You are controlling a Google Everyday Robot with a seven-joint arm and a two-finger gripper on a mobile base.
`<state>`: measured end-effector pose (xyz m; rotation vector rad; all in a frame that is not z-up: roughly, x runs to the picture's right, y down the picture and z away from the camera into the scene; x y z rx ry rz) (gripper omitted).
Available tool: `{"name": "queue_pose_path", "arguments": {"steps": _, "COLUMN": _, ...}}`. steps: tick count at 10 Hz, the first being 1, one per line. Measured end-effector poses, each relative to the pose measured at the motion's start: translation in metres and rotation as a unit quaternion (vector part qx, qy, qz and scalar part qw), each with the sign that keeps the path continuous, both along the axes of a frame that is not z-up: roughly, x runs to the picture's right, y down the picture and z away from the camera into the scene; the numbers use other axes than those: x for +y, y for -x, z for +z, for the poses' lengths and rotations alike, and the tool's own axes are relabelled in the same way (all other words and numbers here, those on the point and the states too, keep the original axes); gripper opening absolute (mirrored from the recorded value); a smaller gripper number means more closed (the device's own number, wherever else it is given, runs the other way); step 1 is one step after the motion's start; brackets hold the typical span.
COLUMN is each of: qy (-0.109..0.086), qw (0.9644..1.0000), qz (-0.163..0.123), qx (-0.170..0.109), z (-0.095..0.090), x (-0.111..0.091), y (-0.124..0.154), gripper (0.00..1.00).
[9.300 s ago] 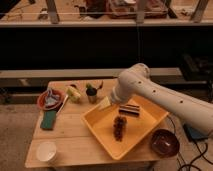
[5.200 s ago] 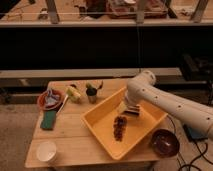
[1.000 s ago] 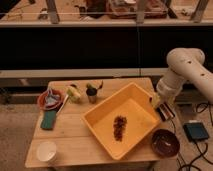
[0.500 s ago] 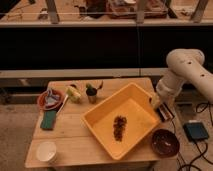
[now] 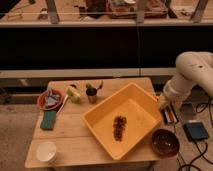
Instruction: Place eraser in purple bowl
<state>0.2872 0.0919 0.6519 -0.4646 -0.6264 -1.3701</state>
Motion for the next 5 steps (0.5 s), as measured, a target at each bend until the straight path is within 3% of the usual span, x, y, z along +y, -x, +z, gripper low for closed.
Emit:
{"name": "queue_pose_path", "arguments": {"steps": 3, "qy": 0.000, "qw": 0.9983, "qz": 0.030, "qx": 0.050, "z": -0.042, "x": 0.017, "y": -0.010, "gripper": 0.00}}
{"name": "queue_pose_path", "arguments": {"steps": 5, "qy": 0.013, "qw": 0.9941, "qz": 0.067, "qx": 0.084, "z": -0.049, "x": 0.034, "y": -0.019, "gripper": 0.00}}
